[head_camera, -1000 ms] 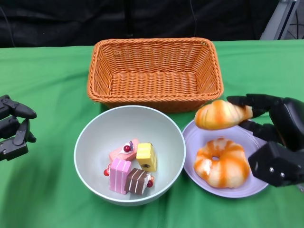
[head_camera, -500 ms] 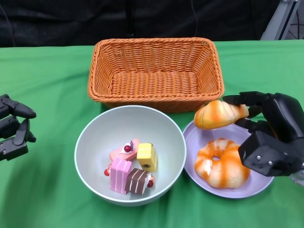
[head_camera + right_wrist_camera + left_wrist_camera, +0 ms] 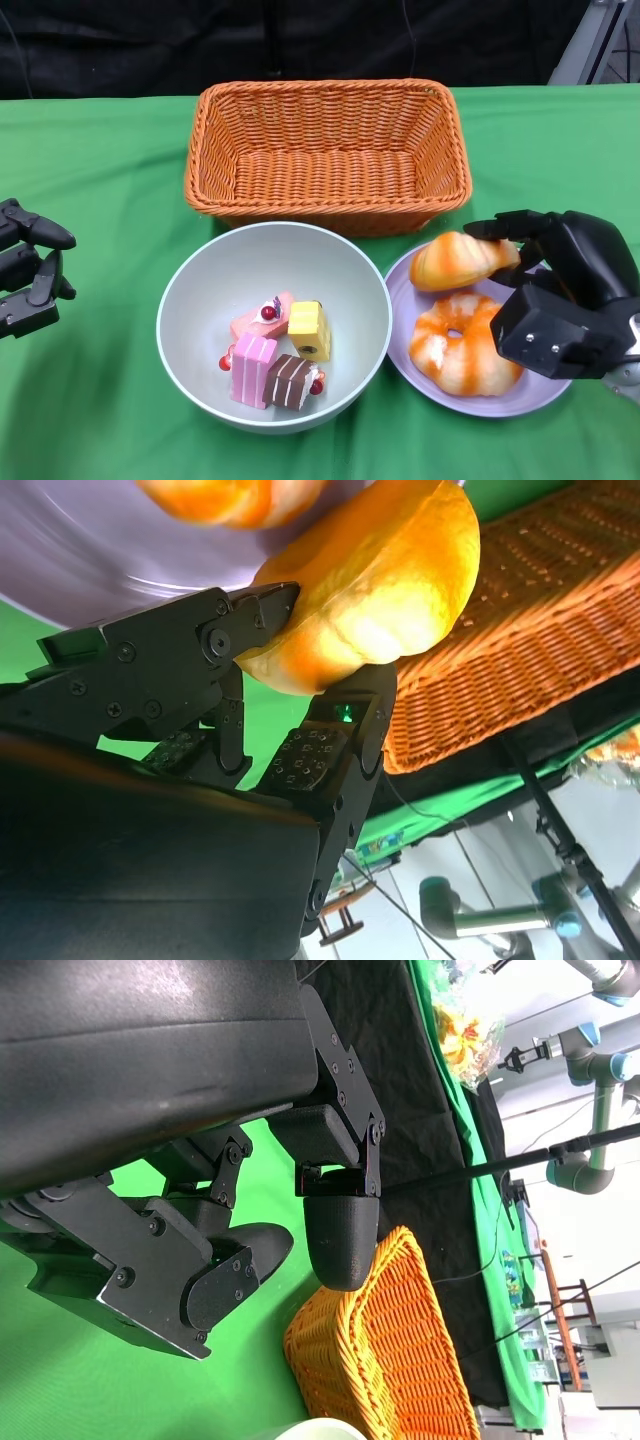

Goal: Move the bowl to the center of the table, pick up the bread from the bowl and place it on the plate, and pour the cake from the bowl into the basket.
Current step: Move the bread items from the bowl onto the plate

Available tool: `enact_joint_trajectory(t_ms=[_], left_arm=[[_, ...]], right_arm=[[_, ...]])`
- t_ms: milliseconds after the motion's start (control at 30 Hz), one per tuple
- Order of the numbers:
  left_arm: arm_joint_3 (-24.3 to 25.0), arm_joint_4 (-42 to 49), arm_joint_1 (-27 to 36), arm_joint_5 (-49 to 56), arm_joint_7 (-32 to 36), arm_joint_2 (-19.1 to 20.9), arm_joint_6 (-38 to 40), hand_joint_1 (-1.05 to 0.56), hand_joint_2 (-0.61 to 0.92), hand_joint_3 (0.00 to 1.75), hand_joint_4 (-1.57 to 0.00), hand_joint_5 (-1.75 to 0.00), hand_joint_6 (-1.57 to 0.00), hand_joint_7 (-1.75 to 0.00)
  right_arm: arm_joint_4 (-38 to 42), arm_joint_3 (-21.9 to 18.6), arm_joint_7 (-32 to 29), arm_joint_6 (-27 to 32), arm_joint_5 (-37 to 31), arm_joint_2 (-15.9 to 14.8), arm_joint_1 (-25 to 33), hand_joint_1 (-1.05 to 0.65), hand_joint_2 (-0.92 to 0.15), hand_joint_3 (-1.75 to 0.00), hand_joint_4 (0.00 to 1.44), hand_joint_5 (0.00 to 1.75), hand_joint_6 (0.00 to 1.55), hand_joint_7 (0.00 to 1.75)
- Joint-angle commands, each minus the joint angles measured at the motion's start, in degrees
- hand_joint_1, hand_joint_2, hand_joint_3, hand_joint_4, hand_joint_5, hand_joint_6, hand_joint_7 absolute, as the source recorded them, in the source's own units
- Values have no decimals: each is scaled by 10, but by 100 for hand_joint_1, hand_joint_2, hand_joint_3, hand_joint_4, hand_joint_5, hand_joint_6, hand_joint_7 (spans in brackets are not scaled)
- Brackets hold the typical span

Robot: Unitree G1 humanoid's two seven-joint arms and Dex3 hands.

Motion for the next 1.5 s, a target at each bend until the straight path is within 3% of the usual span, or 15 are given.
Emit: enact_joint_trajectory(t_ms=[33, 200, 300, 367, 467, 633, 700, 733, 800, 967, 1100, 1133, 1233, 1500], left_arm=[[2, -1, 3, 0, -4, 13, -4, -3, 53, 114, -83, -156, -82, -128], [3, 1, 2, -1, -5, 12, -6, -3, 53, 114, -83, -157, -83, -127], [3, 0, 3, -3, -8, 12, -5, -3, 53, 114, -83, -156, -83, -127], [4, 0, 2, -3, -8, 12, -3, -3, 53, 114, -83, -156, -83, -126], [2, 1, 2, 2, -3, 12, -5, -3, 53, 114, -84, -156, -84, -125], [0, 3, 1, 3, -5, 11, -10, -3, 53, 114, -84, -157, -84, -126], [0, 3, 0, 3, -2, 11, -7, -3, 53, 114, -84, -157, -84, -126], [0, 3, 0, 4, -1, 11, -6, -4, 53, 114, -84, -157, -84, -126], [0, 3, -1, 4, 0, 11, -5, -4, 53, 114, -83, -156, -84, -126], [-1, 4, -1, 3, -2, 10, -4, -3, 53, 113, -85, -156, -84, -126], [0, 3, -1, 3, -1, 9, -2, -2, 53, 112, -83, -157, -83, -127], [0, 4, -2, 2, -2, 9, -3, -1, 54, 112, -83, -157, -83, -128], [0, 5, -2, 2, -2, 9, -6, -1, 54, 112, -83, -157, -83, -128], [-2, 2, 1, 8, 5, 11, -7, -1, 54, 113, -84, -158, -82, -129]], right_arm=[[-7, 10, 0, 4, -6, -11, -2, -3, -87, 0, 85, 111, 115, 0], [-21, 22, 9, 27, -16, -16, 2, -5, -87, 0, 87, 100, 113, 0], [-50, 28, 51, 58, -13, -21, 8, -6, -88, 0, 82, 101, 104, 0], [-84, 32, 83, 84, -16, -28, 17, -7, -88, 0, 81, 82, 95, 0], [-140, 31, 134, 116, -10, -39, 33, -10, -89, 0, 79, 72, 87, 0], [-261, 21, 255, 200, 11, -57, 62, -28, -90, -1, 47, 109, 66, 0], [-313, 17, 304, 243, 15, -63, 72, -40, -91, 0, 47, 84, 59, 0], [-338, 18, 329, 265, 14, -68, 75, -46, -92, -1, 49, 59, 55, 0], [-379, 23, 373, 299, 6, -79, 79, -54, -92, -5, 46, 27, 48, 0], [-429, 26, 434, 316, 4, -101, 80, -59, -92, -3, 43, 11, 41, 0], [-453, 20, 457, 318, 11, -108, 83, -42, -87, 0, 43, 7, 38, 0], [-455, 19, 458, 315, 13, -108, 84, -28, -87, 0, 46, 7, 39, 0], [-461, 15, 457, 306, 22, -109, 88, -10, -89, -1, 47, 6, 39, 1], [-483, 12, 478, 309, 24, -119, 93, 2, -92, -1, 50, 5, 39, 0]])
